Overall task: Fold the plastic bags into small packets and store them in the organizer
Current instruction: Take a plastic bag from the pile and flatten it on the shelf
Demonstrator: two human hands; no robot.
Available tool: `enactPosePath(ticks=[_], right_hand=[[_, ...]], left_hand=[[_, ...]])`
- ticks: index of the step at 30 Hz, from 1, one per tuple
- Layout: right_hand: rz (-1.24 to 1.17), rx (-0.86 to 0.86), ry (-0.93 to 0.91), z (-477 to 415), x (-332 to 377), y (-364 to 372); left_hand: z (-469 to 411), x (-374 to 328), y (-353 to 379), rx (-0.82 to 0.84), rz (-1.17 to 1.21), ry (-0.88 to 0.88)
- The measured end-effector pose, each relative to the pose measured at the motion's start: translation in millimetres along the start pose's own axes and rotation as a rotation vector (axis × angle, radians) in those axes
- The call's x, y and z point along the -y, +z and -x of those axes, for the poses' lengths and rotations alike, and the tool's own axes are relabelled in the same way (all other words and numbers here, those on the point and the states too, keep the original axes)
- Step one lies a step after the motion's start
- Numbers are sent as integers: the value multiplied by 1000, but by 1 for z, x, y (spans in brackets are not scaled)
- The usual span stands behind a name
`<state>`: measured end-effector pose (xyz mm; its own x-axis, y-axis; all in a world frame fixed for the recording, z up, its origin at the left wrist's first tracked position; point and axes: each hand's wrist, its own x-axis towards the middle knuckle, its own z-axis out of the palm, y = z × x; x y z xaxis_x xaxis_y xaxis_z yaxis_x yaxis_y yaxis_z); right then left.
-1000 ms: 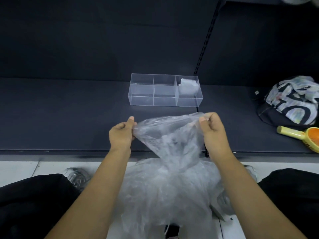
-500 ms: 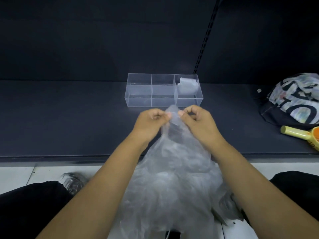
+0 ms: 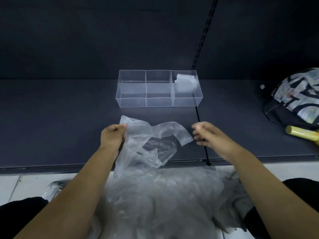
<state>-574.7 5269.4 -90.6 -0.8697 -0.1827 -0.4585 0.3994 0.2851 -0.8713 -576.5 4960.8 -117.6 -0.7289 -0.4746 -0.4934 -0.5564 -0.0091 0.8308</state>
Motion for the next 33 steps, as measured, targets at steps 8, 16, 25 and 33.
enactPosePath(ticks=[8,16,25,33], right_hand=[[157,86,15,-29,-12,47],[7,-159,32,-52,14,-18],[110,-435,-176,-43,4,60],[420,-14,-242,-46,-12,148]], left_hand=[[-20,11,-6,-47,43,-56],[-41,0,-9,16,92,-110],[-27,10,-24,175,208,-318],[32,53,-38,213,198,-521]])
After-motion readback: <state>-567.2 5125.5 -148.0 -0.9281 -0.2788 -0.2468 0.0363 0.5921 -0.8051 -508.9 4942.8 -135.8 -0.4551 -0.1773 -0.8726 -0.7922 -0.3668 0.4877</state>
